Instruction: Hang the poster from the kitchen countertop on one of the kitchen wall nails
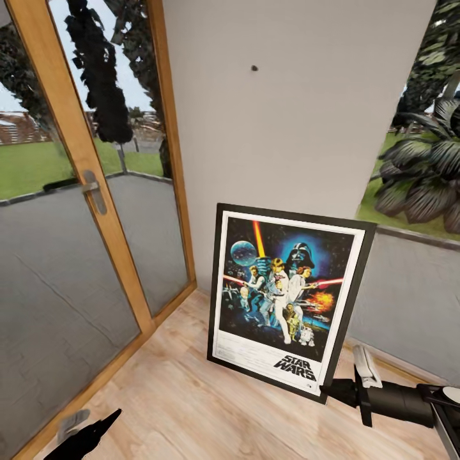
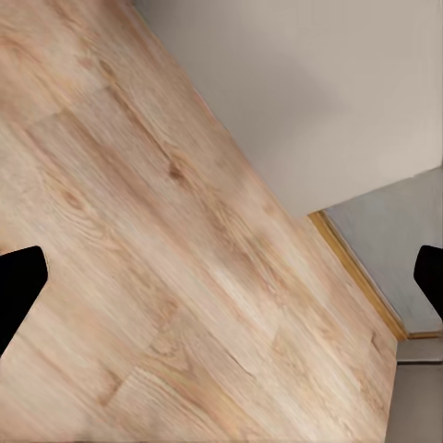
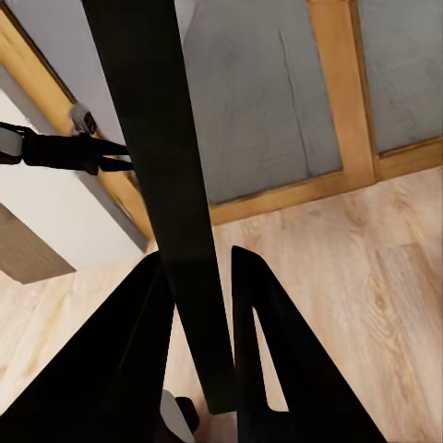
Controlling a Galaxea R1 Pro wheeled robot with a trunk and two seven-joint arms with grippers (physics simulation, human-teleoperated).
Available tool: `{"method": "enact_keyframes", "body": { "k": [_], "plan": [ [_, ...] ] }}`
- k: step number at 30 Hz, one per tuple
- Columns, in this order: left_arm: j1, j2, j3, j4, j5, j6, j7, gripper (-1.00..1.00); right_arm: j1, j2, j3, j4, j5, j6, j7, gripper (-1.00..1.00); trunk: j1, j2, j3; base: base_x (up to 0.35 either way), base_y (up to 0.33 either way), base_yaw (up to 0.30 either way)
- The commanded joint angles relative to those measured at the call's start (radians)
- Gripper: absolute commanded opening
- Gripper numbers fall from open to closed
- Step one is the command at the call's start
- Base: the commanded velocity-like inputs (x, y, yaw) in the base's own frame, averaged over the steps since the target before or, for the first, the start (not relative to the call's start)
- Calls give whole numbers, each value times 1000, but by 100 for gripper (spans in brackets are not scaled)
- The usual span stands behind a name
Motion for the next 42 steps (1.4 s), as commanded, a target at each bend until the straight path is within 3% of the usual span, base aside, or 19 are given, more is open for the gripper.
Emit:
{"method": "enact_keyframes", "body": {
  "k": [1, 9, 42],
  "plan": [
    [-1, 1, -8, 1, 6, -8, -1, 100, -1, 0, 0, -1, -2, 13, 5, -100, 1, -2, -2, 181, 319, 0],
    [-1, 1, -8, 1, 6, -8, -1, 100, -1, 0, 1, 0, -2, 13, 5, -100, 1, -2, -2, 167, 325, -77],
    [-1, -1, -10, 1, 4, -7, 1, 100, -1, 0, 1, 1, -2, 14, 5, -100, 1, -2, 15, 149, 332, -297]
  ]
}}
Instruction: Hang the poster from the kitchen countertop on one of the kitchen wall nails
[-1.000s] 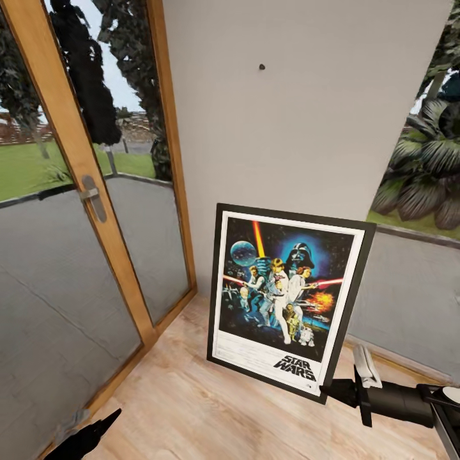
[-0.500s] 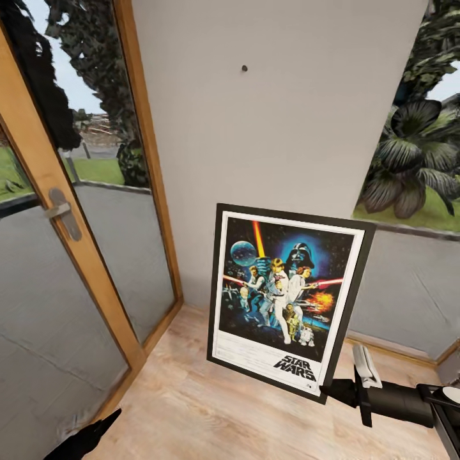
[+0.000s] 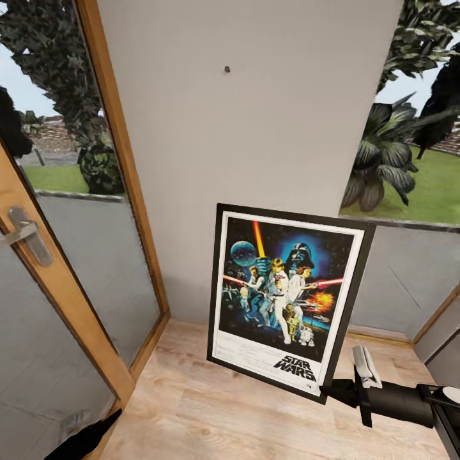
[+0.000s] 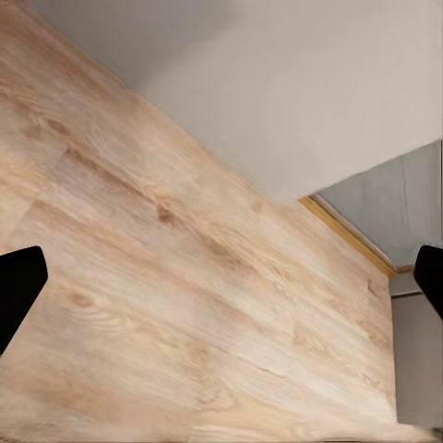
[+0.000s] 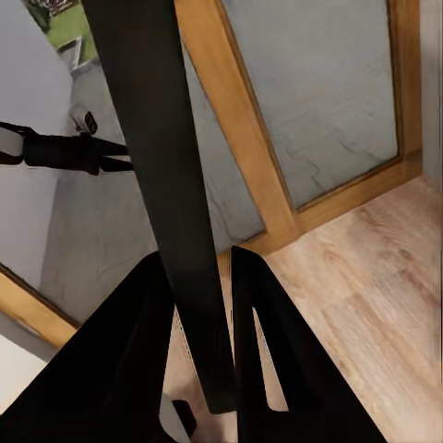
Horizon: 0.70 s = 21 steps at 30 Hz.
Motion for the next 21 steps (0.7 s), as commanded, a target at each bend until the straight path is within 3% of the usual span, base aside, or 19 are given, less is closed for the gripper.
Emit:
{"method": "enact_keyframes", "body": {
  "k": [1, 14, 21],
  "plan": [
    [0, 1, -8, 1, 6, -8, -1, 100, -1, 0, 0, 0, -2, 13, 5, -100, 1, -2, -2, 146, 332, -299],
    [0, 1, -8, 1, 6, -9, 0, 100, -1, 0, 0, 0, -2, 13, 5, -100, 1, -2, 6, 144, 314, -293],
    [-1, 1, -8, -1, 4, -11, 0, 100, -1, 0, 0, -1, -2, 11, 5, -100, 1, -2, 14, 29, 53, -51]
  ]
}}
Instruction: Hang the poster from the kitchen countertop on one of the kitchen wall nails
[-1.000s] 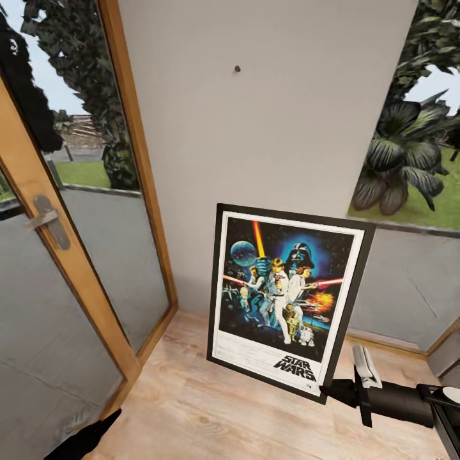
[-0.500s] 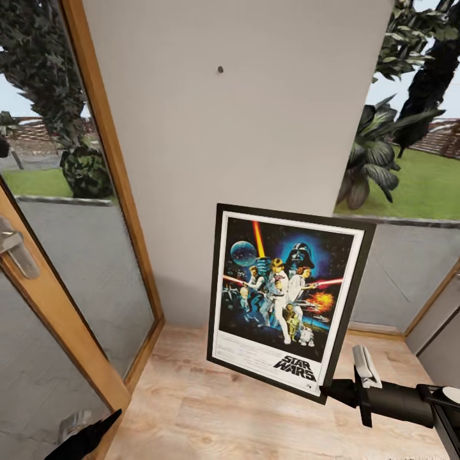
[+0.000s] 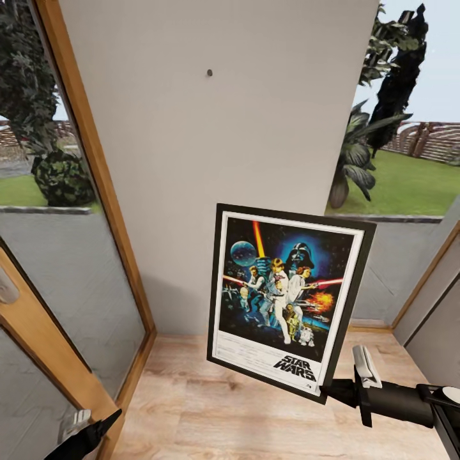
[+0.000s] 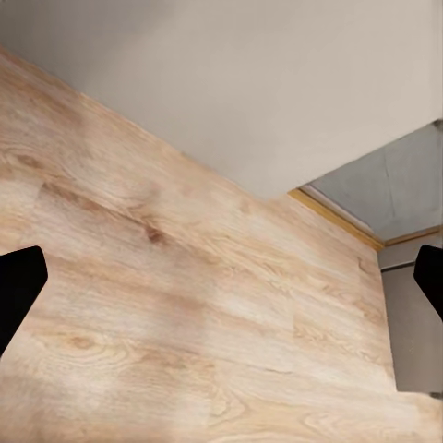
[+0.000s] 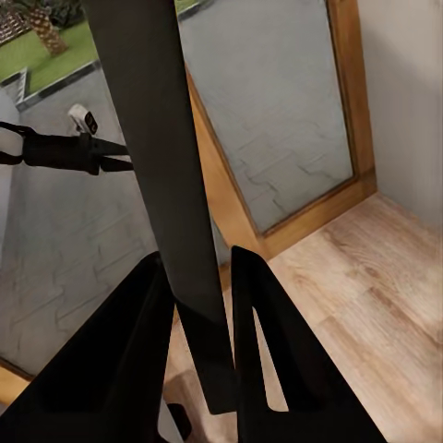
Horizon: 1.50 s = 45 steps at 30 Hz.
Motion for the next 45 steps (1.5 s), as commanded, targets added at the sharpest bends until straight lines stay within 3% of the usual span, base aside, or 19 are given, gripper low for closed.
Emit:
{"method": "enact_keyframes", "body": {
  "k": [1, 21, 37, 45],
  "plan": [
    [-1, 1, -8, 1, 6, -8, -1, 100, -1, 0, 0, 0, -2, 13, 5, -100, 1, -2, -1, 3, 6, -5],
    [-1, 1, -8, 1, 6, -9, -1, 100, -1, 0, 0, 1, -2, 13, 5, -100, 1, -2, 31, 0, 0, 0],
    [-1, 1, -9, 1, 6, -8, -1, 100, -1, 0, 0, 1, -2, 13, 5, -100, 1, -2, 34, 105, 79, 0],
    [-1, 1, -8, 1, 6, -9, -1, 100, -1, 0, 0, 1, -2, 12, 5, -100, 1, -2, 34, 282, -3, -14]
  ]
}}
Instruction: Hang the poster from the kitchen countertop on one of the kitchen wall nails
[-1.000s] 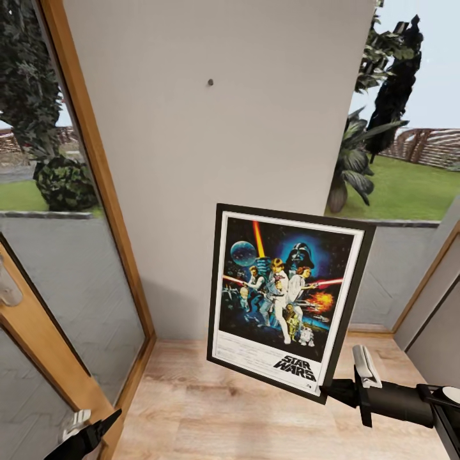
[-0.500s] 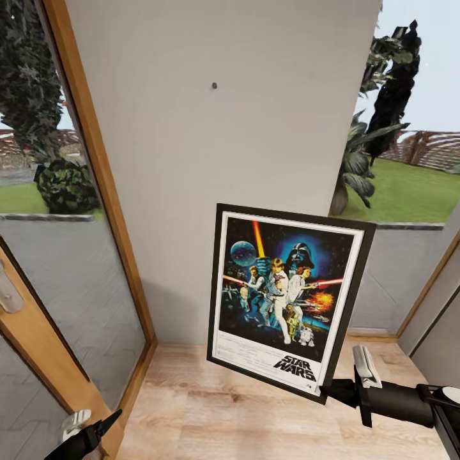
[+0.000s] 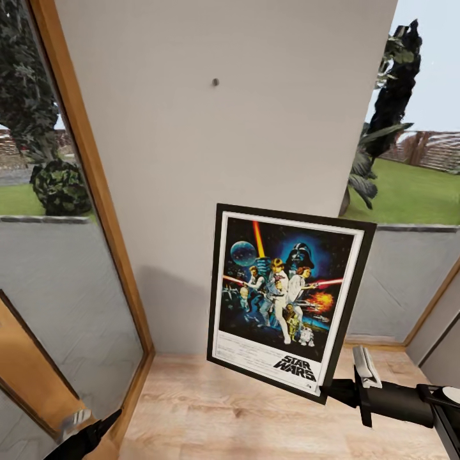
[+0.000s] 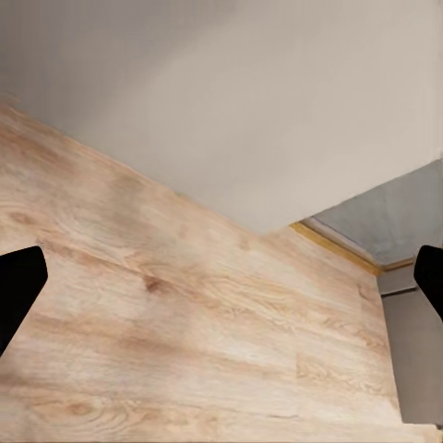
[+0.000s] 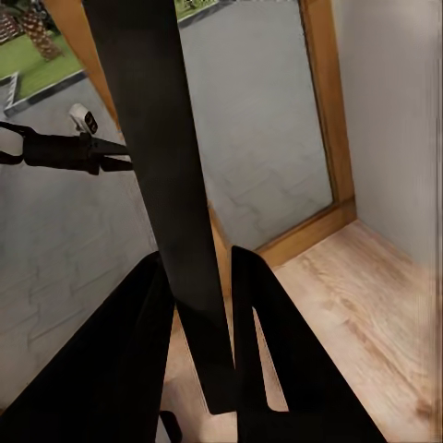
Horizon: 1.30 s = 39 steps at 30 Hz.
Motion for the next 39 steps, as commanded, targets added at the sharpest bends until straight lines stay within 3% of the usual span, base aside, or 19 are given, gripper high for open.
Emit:
{"method": "enact_keyframes", "body": {
  "k": [1, 11, 23, 33, 39],
  "plan": [
    [-1, 1, -8, 1, 6, -9, -1, 100, -1, 0, 0, 0, -2, 13, 5, -100, 1, -2, -2, 152, -24, -169],
    [-1, 1, -8, 1, 6, -8, -1, 100, -1, 0, 0, -1, -2, 14, 5, -100, 1, -2, 2, 77, -6, -135],
    [-1, 1, -8, 1, 7, -7, -1, 100, 1, 0, 0, -3, -3, 12, 7, -100, 1, -2, 3, 298, 0, -8],
    [-1, -2, -12, 4, 3, -11, -3, 100, 1, 0, 2, -35, -3, 22, 7, -100, 1, -2, 3, 33, 0, 0],
    [-1, -15, -16, 18, -1, -12, -3, 100, -51, 0, 3, -128, -4, 169, 7, -100, 1, -2, 3, 1, 0, 0]
  ]
}}
